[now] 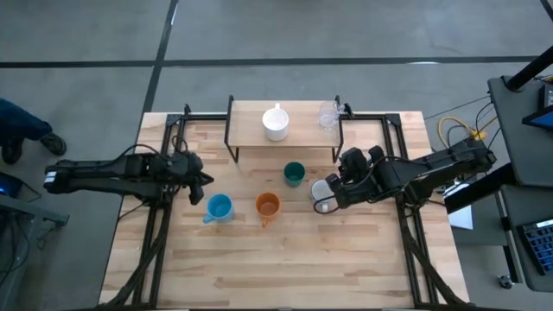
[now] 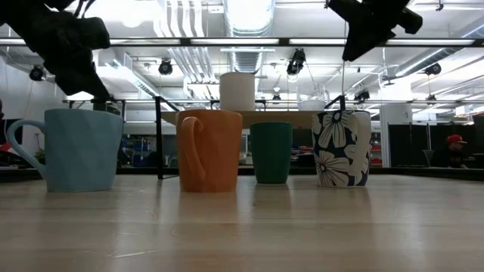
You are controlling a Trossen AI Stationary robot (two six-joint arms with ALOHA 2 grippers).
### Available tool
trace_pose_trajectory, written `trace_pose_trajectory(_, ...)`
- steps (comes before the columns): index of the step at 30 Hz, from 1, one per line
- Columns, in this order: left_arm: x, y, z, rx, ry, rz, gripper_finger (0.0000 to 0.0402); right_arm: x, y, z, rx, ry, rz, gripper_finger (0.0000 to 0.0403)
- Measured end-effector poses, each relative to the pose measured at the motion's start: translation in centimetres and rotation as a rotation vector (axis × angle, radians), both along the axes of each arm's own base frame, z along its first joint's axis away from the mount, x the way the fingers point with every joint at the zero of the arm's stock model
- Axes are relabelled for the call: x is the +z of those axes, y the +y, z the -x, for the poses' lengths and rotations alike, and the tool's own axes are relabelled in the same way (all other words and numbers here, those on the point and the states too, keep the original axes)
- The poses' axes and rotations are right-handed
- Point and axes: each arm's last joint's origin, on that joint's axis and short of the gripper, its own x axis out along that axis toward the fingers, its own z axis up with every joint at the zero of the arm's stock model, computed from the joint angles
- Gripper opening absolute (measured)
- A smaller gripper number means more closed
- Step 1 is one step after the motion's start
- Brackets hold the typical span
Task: Stack small to large cups/mugs on shelf
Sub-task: Put the orange mug on the shelf
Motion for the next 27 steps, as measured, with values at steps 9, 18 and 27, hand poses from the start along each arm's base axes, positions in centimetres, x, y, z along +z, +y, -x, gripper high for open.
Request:
trace_pose_trajectory(9, 0.6, 0.3, 1.5, 0.185, -0.103, 0.034, 0.0002, -1.5, -0.2, 0.4, -0.077, -0.049, 0.003, 0.0057)
trace_pose_trajectory(18, 1.3, 0.7, 2.9, 0.397, -0.241, 0.037, 0.0002, -4.0, -0.8, 0.9, -0.214, -0.045, -0.234, 0.0056)
trace_pose_trajectory(27, 1.6, 0.7, 3.8, 0.431, -0.297, 0.022, 0.0002, -3.1, 0.5, -4.1, 0.272, -0.231, -0.238, 0.0056)
